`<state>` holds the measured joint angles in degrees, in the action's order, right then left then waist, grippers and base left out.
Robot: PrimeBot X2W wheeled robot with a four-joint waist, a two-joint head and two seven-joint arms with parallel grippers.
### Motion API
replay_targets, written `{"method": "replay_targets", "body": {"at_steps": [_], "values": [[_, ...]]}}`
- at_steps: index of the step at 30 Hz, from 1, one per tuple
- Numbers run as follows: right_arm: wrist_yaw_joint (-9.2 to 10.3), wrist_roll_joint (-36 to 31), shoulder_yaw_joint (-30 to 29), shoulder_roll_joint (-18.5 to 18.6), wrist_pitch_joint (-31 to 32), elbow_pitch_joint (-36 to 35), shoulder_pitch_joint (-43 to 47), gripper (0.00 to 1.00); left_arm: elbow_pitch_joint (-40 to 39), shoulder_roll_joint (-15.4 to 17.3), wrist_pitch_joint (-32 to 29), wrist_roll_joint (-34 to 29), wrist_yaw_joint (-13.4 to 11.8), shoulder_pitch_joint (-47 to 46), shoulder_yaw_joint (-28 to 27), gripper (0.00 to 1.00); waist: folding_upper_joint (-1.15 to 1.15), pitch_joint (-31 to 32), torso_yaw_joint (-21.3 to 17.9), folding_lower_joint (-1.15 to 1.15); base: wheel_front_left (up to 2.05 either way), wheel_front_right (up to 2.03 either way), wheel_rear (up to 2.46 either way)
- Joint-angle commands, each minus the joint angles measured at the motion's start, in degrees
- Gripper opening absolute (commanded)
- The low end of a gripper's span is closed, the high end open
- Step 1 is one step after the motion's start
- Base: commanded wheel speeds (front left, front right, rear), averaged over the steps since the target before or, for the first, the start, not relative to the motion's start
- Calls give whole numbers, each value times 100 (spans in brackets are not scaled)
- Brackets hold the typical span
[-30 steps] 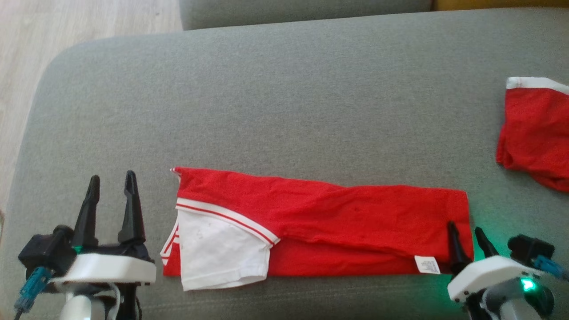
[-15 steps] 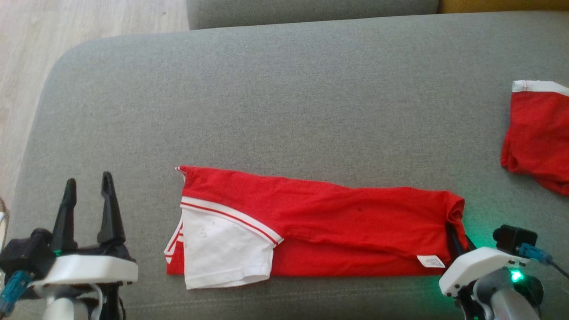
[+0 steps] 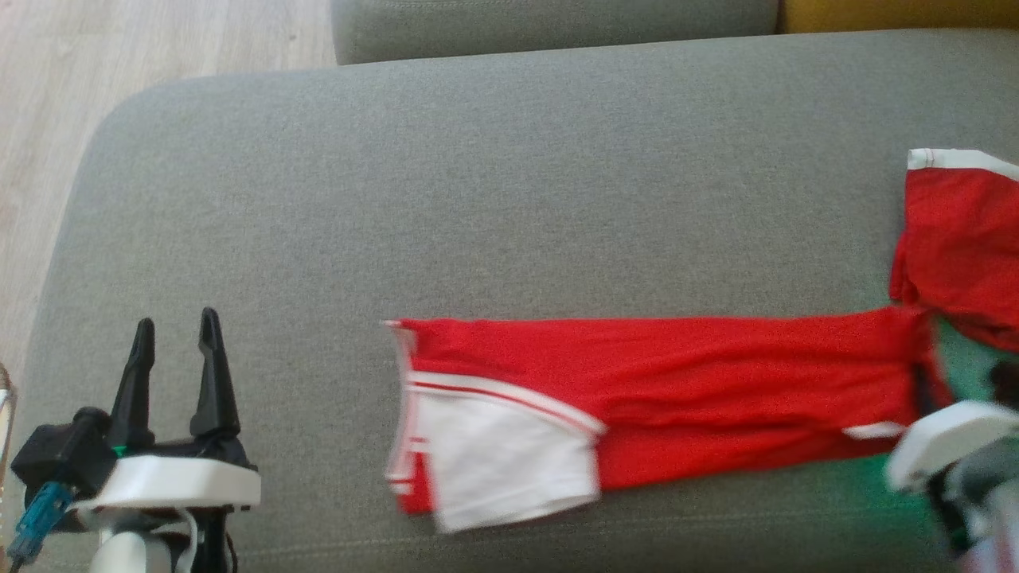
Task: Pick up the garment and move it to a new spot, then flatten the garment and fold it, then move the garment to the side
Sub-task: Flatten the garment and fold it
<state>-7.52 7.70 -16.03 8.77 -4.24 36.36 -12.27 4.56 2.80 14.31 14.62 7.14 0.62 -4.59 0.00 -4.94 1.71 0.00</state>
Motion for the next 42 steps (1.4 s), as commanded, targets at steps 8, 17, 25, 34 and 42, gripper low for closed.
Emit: {"method": "replay_targets", "body": {"at_steps": [8,17,25,34,42], "values": [[3,-321,135,457,633,-526,-396,0,-163,17,69,-15,33,-180,-69,100,0,34,29,0,0,0,0],[3,570,1290,157,1623,-1764,-112,0,-91,11,69,24,34,-160,-15,100,0,157,53,0,0,0,0],[3,1495,1960,-471,2668,-3384,332,0,-48,9,69,68,34,-161,21,100,0,252,74,0,0,0,0],[3,3400,2781,-587,2424,-3682,594,0,40,9,69,134,28,-224,162,100,0,303,320,0,0,0,0],[3,4160,3582,-588,1666,-2712,262,0,90,9,69,194,0,-291,434,100,0,153,599,0,0,0,0]]}}
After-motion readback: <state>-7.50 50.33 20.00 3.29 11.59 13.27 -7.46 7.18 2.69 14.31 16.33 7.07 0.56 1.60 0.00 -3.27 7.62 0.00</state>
